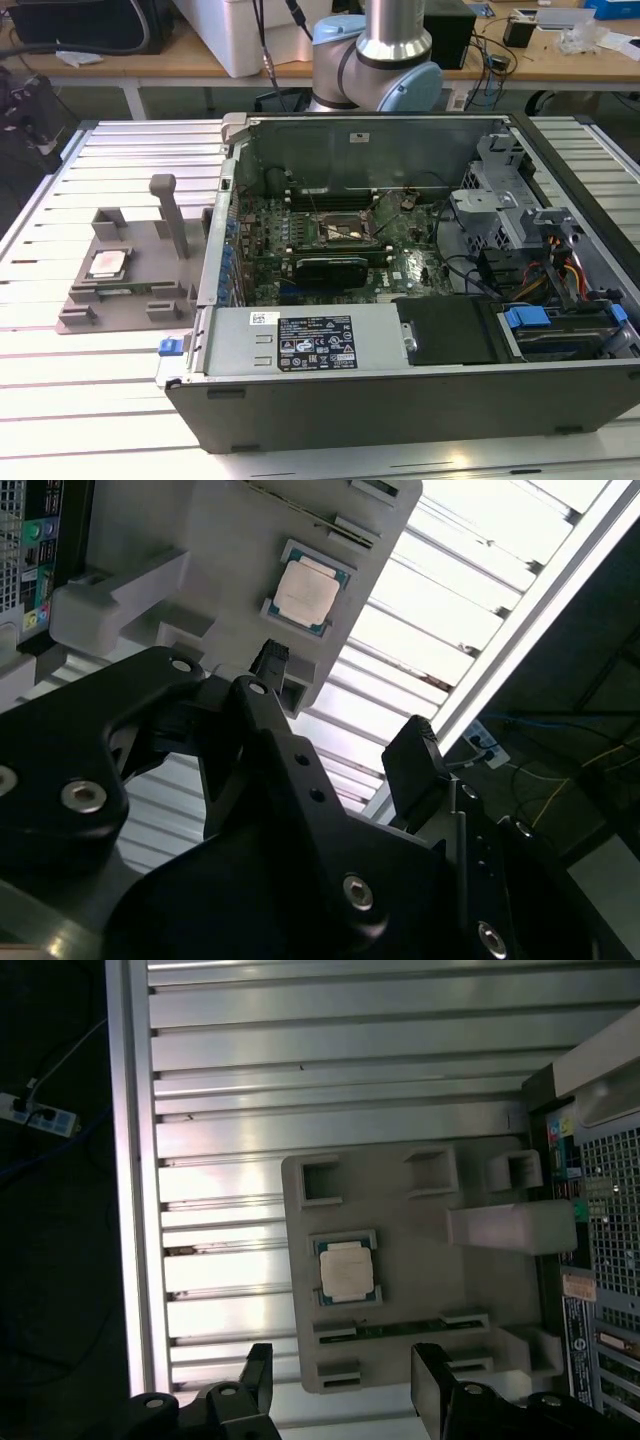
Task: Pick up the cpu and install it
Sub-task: 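Pick up the cpu and move it towards the insertion slot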
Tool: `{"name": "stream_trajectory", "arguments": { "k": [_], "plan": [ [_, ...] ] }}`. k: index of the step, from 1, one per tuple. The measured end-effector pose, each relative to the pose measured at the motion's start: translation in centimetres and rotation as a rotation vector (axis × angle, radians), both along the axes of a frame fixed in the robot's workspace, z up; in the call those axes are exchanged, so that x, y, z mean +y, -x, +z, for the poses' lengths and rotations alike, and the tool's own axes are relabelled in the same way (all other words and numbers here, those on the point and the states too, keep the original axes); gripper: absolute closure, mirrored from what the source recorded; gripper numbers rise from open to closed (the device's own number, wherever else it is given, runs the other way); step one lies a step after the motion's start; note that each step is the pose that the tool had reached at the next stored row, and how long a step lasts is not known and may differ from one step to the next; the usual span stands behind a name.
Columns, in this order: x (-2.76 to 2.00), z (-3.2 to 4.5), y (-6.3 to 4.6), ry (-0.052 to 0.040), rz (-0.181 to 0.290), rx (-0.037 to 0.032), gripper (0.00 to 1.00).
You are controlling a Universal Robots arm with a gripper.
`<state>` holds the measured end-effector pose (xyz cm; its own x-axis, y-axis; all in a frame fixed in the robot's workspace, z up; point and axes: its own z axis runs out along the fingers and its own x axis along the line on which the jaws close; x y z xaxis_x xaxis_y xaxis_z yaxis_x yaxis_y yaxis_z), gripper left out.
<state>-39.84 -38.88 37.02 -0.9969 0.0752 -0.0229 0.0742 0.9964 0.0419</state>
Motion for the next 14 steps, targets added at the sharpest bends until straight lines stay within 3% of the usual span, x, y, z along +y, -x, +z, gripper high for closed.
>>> {"name": "stream_trajectory", "arguments": {
  "k": [14],
  "plan": [
    [0.02,-1.23,0.0,0.0,0.0,0.0,0.34]
  ]
}}
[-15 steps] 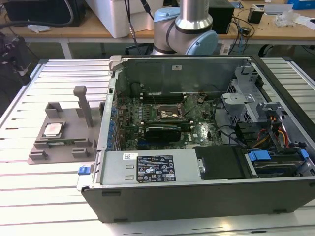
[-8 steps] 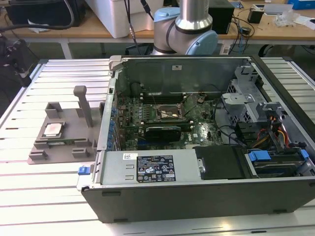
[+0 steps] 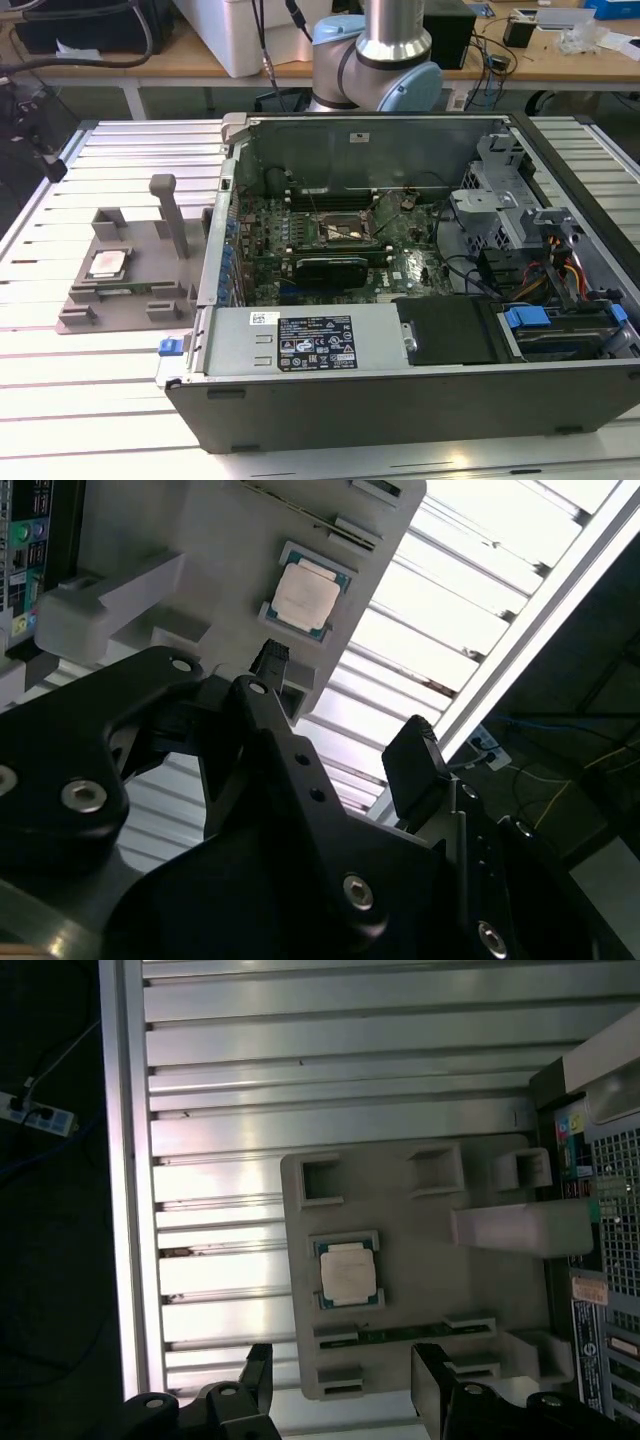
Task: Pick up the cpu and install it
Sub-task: 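Pick up the cpu and move it towards the insertion slot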
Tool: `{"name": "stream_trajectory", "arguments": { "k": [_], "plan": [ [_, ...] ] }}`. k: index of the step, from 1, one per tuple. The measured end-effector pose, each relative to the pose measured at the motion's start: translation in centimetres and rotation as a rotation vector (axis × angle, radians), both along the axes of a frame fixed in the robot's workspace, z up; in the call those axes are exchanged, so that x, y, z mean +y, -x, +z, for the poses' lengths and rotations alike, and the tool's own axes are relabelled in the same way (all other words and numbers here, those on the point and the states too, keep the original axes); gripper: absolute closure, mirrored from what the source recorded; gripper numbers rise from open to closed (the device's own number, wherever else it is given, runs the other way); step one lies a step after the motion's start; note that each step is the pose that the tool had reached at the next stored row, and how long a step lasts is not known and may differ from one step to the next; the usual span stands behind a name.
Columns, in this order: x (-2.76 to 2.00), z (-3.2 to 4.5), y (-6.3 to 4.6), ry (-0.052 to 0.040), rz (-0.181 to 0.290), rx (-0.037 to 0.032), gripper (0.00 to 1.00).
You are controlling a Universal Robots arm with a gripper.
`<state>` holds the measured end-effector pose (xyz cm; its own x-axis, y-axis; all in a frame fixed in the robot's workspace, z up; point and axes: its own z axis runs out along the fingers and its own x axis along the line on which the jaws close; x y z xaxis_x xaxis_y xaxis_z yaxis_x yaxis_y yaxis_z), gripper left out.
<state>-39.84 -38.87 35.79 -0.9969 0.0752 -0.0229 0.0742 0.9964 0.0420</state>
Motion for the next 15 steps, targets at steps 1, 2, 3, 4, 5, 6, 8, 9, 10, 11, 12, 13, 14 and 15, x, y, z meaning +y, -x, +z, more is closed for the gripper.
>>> {"name": "stream_trajectory", "arguments": {
  "k": [1,2,3,4,5,6,8,9,10,11,12,13,14,15],
  "plan": [
    [0.0,-0.06,0.0,0.0,0.0,0.0,0.34],
    [0.0,-0.17,0.0,0.0,0.0,0.0,0.34],
    [0.0,-0.31,0.0,0.0,0.0,0.0,0.34],
    [0.0,-0.47,0.0,0.0,0.0,0.0,0.34],
    [0.0,-0.59,0.0,0.0,0.0,0.0,0.34],
    [0.01,-0.65,0.0,0.0,0.0,0.0,0.34],
    [0.01,-0.81,0.0,0.0,0.0,0.0,0.34],
    [0.01,-0.95,0.0,0.0,0.0,0.0001,0.34],
    [0.01,-1.12,0.0,0.0,0.0,0.0,0.34],
    [0.01,-1.22,0.0,0.0,0.0,0.0,0.34],
    [0.01,-1.38,0.0,0.0,0.0,0.0,0.34],
    [0.01,-1.56,0.0,0.0,0.0,0.0,0.34],
    [0.01,-1.62,0.0,0.0,0.0,0.0,0.34],
    [0.01,-1.67,0.0,0.0,0.0,0.0,0.34]
  ]
}}
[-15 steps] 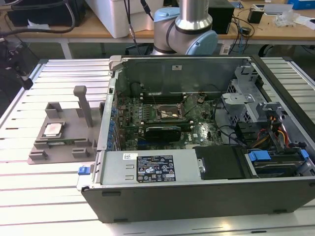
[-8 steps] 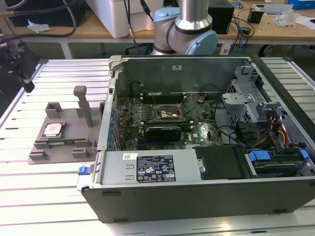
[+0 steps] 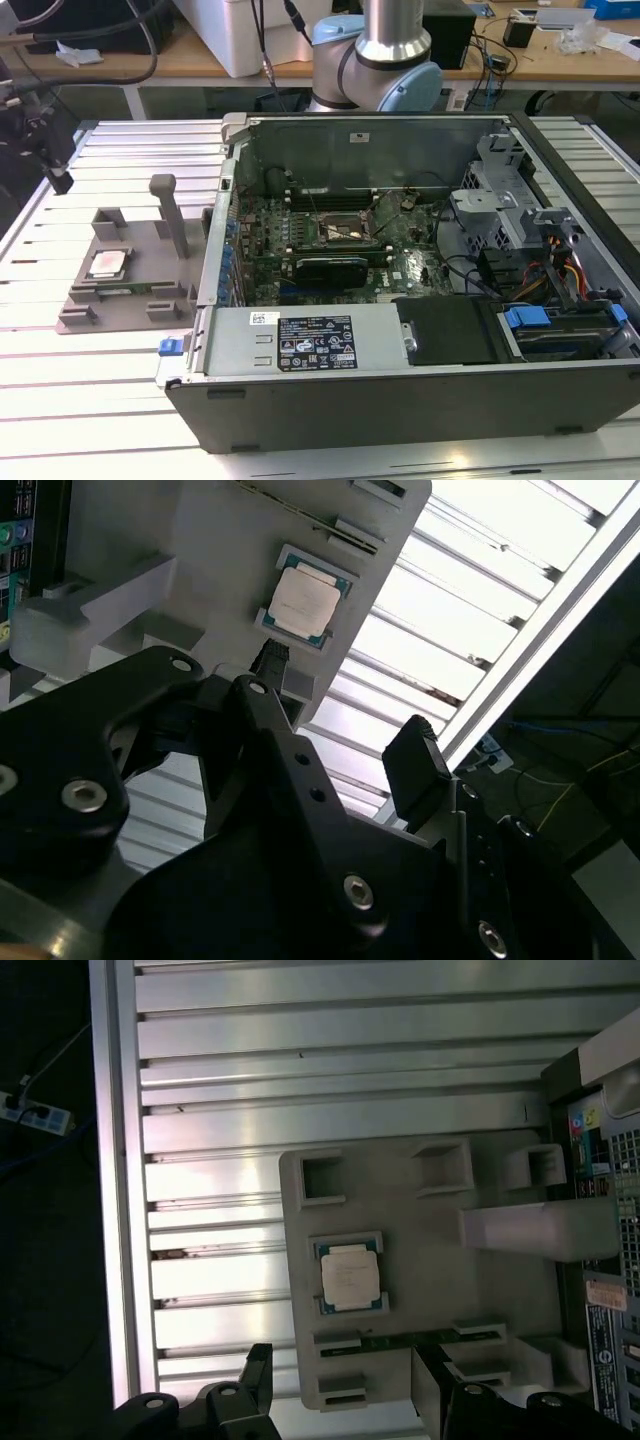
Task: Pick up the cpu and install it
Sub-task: 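Pick up the cpu and move it towards the insertion slot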
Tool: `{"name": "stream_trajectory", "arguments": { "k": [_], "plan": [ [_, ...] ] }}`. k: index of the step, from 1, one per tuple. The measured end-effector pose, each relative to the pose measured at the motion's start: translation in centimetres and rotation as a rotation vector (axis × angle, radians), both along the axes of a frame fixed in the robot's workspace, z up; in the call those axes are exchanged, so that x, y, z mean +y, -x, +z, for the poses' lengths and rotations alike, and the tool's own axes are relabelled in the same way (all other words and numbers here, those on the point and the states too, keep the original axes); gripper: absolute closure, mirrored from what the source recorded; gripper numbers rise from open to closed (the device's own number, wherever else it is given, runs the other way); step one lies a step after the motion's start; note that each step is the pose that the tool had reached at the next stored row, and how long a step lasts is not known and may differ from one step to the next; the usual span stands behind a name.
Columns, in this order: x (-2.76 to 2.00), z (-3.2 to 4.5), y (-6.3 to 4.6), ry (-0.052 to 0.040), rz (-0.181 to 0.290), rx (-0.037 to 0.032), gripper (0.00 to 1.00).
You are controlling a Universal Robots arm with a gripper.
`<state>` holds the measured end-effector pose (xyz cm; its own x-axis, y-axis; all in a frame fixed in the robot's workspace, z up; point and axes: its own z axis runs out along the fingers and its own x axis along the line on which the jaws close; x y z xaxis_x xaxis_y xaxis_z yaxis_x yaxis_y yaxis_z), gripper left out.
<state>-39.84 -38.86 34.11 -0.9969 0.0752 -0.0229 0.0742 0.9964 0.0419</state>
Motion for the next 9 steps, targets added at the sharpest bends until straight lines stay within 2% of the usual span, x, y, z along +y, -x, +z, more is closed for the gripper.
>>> {"name": "stream_trajectory", "arguments": {
  "k": [9],
  "plan": [
    [0.0,-0.56,0.0,0.0,0.0,0.0,0.34]
  ]
}}
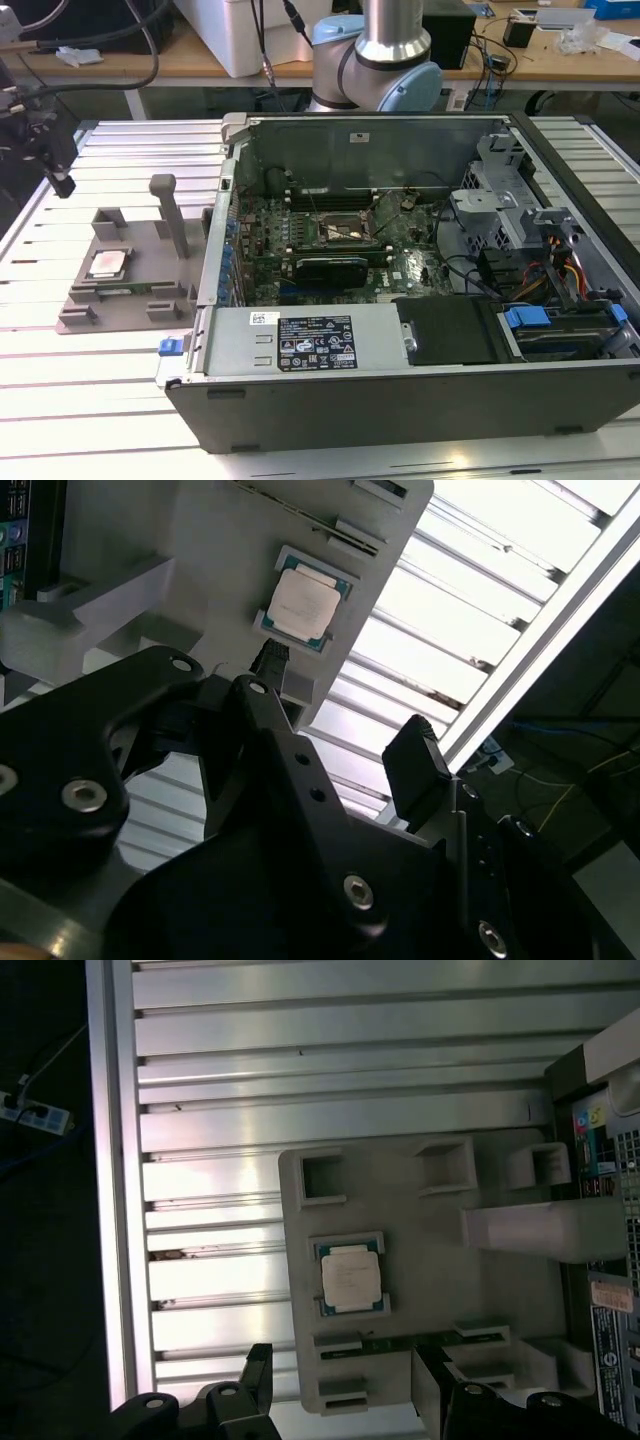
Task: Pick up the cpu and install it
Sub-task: 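Pick up the cpu and move it towards the insertion slot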
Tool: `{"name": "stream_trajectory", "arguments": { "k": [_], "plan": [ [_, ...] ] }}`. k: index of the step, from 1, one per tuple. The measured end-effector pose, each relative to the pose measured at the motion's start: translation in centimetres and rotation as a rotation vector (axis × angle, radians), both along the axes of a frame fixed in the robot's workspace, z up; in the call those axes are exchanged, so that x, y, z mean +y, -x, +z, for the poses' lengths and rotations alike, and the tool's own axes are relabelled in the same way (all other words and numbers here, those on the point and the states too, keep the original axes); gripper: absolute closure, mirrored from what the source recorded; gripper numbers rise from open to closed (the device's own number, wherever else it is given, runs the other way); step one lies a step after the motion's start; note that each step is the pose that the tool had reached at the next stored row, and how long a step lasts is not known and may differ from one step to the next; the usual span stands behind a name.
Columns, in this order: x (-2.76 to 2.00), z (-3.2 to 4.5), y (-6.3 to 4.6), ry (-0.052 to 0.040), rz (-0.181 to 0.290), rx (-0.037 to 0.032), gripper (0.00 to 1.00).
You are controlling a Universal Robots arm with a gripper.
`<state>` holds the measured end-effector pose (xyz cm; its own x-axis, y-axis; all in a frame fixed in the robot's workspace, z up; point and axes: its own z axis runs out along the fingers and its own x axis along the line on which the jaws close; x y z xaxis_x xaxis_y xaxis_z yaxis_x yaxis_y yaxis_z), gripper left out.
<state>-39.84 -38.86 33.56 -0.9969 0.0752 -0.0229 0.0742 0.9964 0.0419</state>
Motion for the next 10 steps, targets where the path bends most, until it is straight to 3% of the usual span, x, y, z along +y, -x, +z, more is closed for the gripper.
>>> {"name": "stream_trajectory", "arguments": {
  "k": [10],
  "plan": [
    [0.0,-0.76,0.0,0.0,0.0,0.0,0.34]
  ]
}}
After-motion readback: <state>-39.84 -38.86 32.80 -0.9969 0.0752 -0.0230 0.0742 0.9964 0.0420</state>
